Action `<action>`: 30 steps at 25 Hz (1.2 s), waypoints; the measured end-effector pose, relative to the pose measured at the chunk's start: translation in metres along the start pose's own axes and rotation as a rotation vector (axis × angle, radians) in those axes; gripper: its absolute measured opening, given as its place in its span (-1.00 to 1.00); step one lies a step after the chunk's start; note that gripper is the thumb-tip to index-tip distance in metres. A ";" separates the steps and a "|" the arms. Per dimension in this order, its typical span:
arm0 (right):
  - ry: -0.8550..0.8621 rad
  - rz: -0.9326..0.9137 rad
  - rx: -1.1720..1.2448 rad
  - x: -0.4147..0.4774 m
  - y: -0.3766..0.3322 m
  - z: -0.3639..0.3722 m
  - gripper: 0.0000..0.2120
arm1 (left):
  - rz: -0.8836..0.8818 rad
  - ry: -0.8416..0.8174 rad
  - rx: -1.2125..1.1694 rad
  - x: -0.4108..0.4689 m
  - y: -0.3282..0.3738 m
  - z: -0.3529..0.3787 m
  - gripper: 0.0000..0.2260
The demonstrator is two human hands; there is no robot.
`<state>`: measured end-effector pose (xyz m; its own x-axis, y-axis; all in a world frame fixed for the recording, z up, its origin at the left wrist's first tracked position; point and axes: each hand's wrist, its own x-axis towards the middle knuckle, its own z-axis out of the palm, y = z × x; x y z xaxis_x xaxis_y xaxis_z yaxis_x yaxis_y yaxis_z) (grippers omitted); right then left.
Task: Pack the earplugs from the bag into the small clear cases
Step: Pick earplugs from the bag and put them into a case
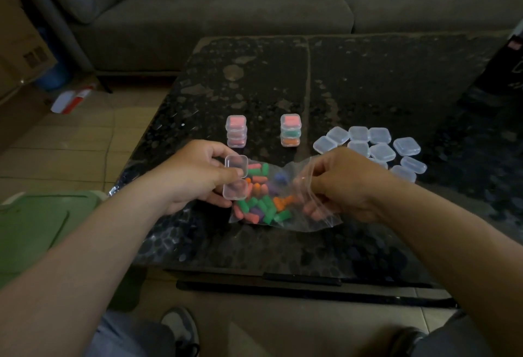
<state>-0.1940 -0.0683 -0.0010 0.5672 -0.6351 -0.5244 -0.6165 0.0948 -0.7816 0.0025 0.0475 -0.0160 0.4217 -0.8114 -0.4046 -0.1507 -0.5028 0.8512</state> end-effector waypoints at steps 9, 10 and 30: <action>-0.062 -0.098 -0.113 -0.001 0.002 0.012 -0.69 | -0.037 -0.028 -0.055 0.001 0.004 0.006 -0.85; -0.079 -0.109 -0.109 0.000 0.002 0.013 -0.62 | -0.040 -0.025 -0.058 0.001 0.005 0.006 -0.86; -0.203 -0.386 -0.349 -0.001 0.010 0.026 -0.78 | -0.170 -0.011 -0.230 -0.019 -0.001 0.010 -0.86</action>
<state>-0.1866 -0.0463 -0.0169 0.8601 -0.4097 -0.3038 -0.4679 -0.3965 -0.7899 -0.0142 0.0601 -0.0125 0.4137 -0.7249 -0.5508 0.1291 -0.5522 0.8237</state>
